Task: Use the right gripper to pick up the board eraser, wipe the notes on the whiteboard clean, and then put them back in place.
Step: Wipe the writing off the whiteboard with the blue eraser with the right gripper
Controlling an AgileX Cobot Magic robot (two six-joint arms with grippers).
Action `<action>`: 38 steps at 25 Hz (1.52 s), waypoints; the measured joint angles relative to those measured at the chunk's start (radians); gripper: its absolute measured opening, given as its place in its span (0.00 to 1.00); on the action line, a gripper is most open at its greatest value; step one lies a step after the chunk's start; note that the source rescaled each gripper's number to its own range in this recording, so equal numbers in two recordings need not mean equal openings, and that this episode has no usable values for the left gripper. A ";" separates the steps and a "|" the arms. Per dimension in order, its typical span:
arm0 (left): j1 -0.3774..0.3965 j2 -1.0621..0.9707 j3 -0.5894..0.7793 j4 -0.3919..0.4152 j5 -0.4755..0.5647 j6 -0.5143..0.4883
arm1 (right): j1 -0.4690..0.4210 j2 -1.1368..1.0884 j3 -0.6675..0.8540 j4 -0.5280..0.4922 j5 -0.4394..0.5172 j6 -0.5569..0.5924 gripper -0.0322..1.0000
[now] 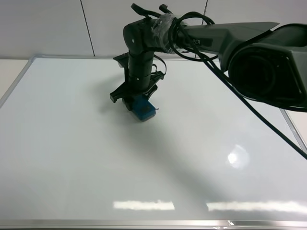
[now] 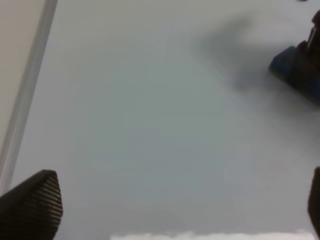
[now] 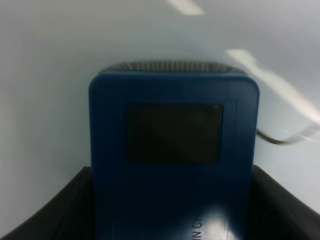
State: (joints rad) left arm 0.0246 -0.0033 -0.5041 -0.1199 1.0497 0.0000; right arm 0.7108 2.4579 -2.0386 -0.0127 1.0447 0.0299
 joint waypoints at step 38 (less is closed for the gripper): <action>0.000 0.000 0.000 0.000 0.000 0.000 | 0.117 0.007 -0.002 -0.037 -0.001 -0.030 0.03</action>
State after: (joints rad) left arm 0.0246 -0.0033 -0.5041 -0.1199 1.0497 0.0000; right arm 0.8278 2.4653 -2.0411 -0.0497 1.0434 0.0000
